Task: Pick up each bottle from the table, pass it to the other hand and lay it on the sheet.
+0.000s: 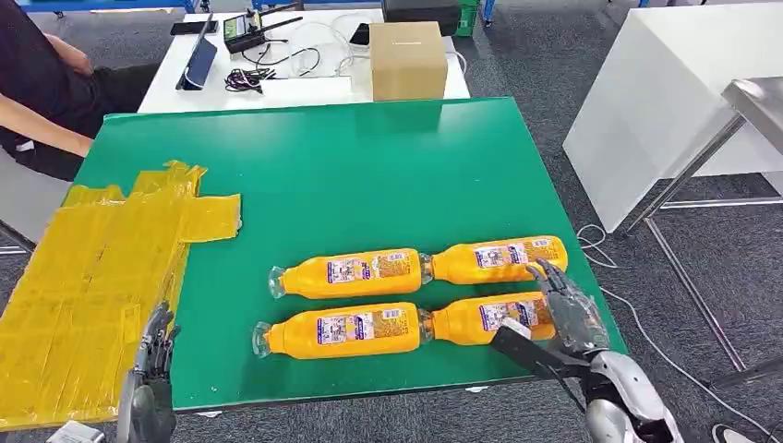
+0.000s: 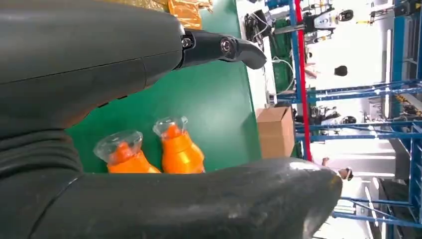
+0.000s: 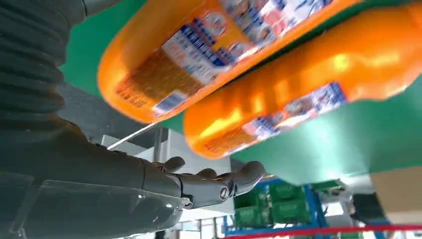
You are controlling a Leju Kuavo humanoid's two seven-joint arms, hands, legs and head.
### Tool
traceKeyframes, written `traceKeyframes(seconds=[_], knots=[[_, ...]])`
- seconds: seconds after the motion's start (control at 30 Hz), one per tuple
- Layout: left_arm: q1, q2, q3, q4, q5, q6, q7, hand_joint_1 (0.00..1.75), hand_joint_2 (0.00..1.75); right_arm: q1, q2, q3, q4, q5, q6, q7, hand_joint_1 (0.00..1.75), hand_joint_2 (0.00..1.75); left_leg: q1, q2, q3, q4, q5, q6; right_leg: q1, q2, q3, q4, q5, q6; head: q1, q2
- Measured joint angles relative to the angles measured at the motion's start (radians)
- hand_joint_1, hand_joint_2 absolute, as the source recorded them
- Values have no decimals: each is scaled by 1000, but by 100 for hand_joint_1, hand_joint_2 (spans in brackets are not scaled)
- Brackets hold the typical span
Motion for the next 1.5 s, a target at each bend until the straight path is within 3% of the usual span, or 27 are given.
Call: traceKeyframes(seconds=[0.47, 0.5, 0.57, 0.6, 0.97, 1.2, 1.47, 1.5], knots=[[-20, 0, 19, 24, 10, 0, 6, 0, 0, -90, -35, 127, 119, 29, 124, 29, 0, 175, 0, 0, -1, 0, 0, 0, 0, 0, 0, 0, 0, 0, 0, 0], [-21, 0, 20, 25, 11, 0, 7, 0, 0, -98, -40, 137, 129, 29, 146, 39, 75, 175, 0, 0, 0, 0, 0, 0, 0, 0, 0, 0, 0, 0, 0, 0], [-24, 0, 22, 30, 17, 0, 11, 0, 0, -122, -62, 166, 151, 25, 204, 66, 75, 175, 0, 0, 1, 0, 0, 0, 0, 0, 0, 0, 0, 0, 0, 0], [-27, 0, 24, 32, 21, 1, 15, 0, 0, -136, -75, 182, 156, 23, 234, 81, 175, 175, 0, 0, 2, 0, 0, 0, 0, 0, 1, 0, 0, 0, 0, 0], [-34, 3, 39, 42, 58, 14, 26, 0, 0, -167, -228, 276, 145, -87, 382, 162, 175, 175, -2, -2, 9, 0, -3, 4, -3, -1, -1, -1, -3, 3, 0, 0], [-37, 6, 43, 65, 65, 34, 37, 0, 0, -121, -299, 275, 108, -156, 356, 194, 175, 175, -3, -2, 10, 0, -5, 6, -3, -1, 1, -1, -5, 6, 0, 0], [-37, 8, 47, 83, 71, 36, 39, 0, 0, -99, -324, 272, 92, -184, 339, 195, 175, 175, -3, -2, 11, 0, -5, 7, -4, -1, 2, -1, -5, 6, 0, 0], [-37, 8, 47, 83, 74, 40, 43, 0, 175, -95, -322, 267, 90, -208, 317, 195, 175, 175, -3, -2, 11, 0, -5, 7, -4, -1, 2, -1, -5, 6, 0, 0]])
